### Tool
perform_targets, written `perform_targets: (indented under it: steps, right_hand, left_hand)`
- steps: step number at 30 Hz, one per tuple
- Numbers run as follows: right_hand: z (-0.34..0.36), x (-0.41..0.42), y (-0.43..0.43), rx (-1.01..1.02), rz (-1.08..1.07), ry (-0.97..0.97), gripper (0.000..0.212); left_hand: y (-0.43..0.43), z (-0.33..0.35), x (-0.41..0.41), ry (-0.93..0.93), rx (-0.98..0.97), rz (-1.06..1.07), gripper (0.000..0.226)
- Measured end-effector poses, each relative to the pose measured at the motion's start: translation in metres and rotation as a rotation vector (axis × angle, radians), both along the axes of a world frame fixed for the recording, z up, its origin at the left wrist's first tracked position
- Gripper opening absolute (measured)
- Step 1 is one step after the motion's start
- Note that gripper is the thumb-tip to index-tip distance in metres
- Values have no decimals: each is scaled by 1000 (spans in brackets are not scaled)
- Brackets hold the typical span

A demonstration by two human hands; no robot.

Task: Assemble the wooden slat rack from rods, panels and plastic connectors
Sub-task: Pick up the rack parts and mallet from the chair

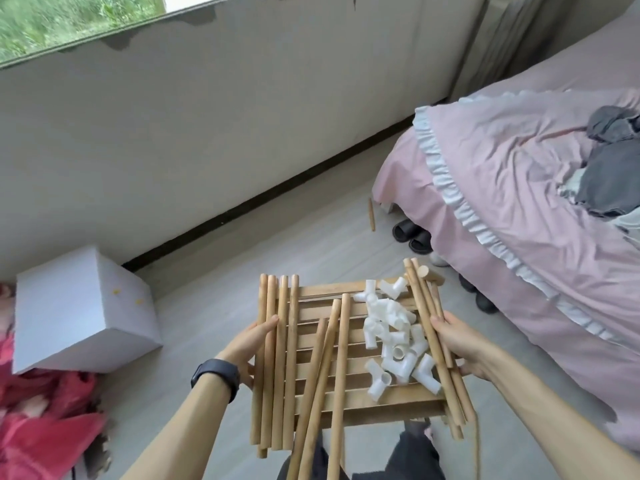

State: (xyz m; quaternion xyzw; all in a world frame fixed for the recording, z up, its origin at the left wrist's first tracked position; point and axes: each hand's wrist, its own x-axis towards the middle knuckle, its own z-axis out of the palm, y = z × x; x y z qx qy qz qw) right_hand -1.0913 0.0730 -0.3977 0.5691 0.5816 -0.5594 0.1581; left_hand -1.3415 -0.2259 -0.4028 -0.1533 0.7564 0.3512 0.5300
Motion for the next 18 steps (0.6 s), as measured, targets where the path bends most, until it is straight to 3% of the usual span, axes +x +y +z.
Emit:
perform_targets:
  steps: [10,18]
  right_hand:
    - [-8,-11,108,-10,290,16,25]
    - [-31,-17,144,-52,445,-3,25]
  left_hand:
    - [53,-9,78,11,-52,258,82]
    - [69,-23,125,-29,-64,400,56]
